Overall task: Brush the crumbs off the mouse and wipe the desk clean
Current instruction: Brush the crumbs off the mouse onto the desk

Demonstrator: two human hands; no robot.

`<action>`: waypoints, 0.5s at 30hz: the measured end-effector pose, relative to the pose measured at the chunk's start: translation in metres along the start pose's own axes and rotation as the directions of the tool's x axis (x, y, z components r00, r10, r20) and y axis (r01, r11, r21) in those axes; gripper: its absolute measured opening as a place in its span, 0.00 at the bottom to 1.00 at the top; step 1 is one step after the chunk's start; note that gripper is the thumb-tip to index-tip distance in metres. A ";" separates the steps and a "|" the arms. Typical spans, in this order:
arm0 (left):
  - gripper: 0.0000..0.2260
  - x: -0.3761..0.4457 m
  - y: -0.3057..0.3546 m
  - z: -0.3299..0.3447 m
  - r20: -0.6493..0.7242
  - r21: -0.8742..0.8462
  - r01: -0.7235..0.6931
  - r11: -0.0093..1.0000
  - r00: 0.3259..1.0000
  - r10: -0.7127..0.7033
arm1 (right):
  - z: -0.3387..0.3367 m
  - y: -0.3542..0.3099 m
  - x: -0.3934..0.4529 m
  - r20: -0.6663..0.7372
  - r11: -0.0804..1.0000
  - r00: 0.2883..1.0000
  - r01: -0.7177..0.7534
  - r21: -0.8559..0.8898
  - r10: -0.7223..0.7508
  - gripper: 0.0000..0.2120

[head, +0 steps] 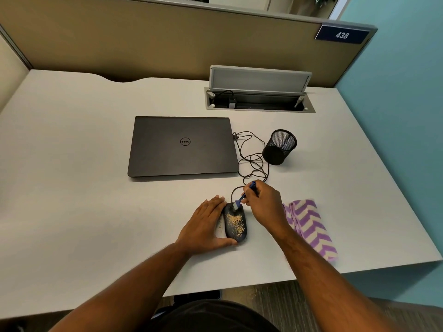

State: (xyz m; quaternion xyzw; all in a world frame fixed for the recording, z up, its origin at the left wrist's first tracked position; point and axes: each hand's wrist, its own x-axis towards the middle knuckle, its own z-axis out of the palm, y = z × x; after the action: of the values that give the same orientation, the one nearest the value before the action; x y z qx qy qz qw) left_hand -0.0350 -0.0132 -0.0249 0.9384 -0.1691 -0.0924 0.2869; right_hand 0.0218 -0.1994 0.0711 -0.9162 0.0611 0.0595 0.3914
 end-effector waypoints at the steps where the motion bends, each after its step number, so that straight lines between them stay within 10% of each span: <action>1: 0.52 0.000 0.000 0.000 0.003 -0.001 0.001 1.000 1.000 -0.001 | 0.001 0.002 0.000 -0.004 1.000 1.000 -0.018 -0.008 0.018 0.08; 15: 0.52 -0.001 0.002 -0.002 -0.002 -0.004 0.003 1.000 1.000 -0.003 | 0.003 0.007 0.009 0.045 0.999 0.998 -0.037 -0.038 0.039 0.06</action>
State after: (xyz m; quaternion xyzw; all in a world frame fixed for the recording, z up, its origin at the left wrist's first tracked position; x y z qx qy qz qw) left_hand -0.0355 -0.0136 -0.0219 0.9382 -0.1673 -0.0923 0.2887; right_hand 0.0296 -0.2032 0.0626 -0.9205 0.0686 0.0889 0.3744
